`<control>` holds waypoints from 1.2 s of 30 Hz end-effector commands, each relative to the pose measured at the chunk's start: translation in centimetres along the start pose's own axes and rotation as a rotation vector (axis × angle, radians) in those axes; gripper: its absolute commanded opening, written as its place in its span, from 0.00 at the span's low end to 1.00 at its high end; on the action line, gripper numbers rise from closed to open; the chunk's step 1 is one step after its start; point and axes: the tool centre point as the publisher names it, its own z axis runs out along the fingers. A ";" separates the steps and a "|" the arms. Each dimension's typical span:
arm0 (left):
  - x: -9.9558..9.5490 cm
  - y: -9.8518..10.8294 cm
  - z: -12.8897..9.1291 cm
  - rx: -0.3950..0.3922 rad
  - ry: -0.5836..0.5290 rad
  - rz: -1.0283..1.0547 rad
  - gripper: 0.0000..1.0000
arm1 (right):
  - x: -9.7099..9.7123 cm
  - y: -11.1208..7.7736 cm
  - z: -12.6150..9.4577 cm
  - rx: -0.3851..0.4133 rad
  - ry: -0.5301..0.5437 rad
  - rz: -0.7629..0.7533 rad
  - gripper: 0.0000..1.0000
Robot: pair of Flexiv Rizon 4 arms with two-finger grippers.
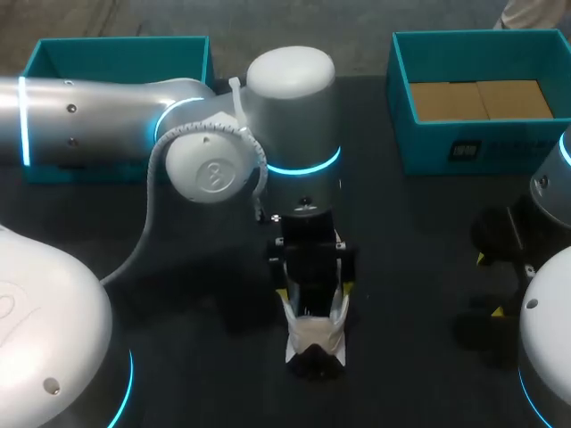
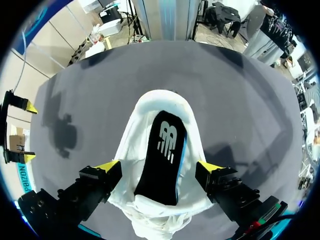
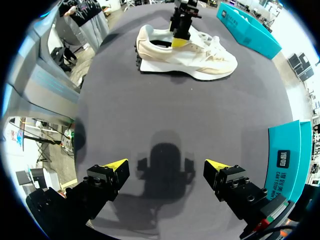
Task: Take the shoe out of the shoebox, open the shoe tongue, remove and reinsert the insole, then place the shoe into the shoebox
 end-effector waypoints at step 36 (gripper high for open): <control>-0.1 0.7 -8.7 -0.053 -0.044 0.132 1.00 | 0.2 0.0 -0.1 0.002 -0.002 0.001 1.00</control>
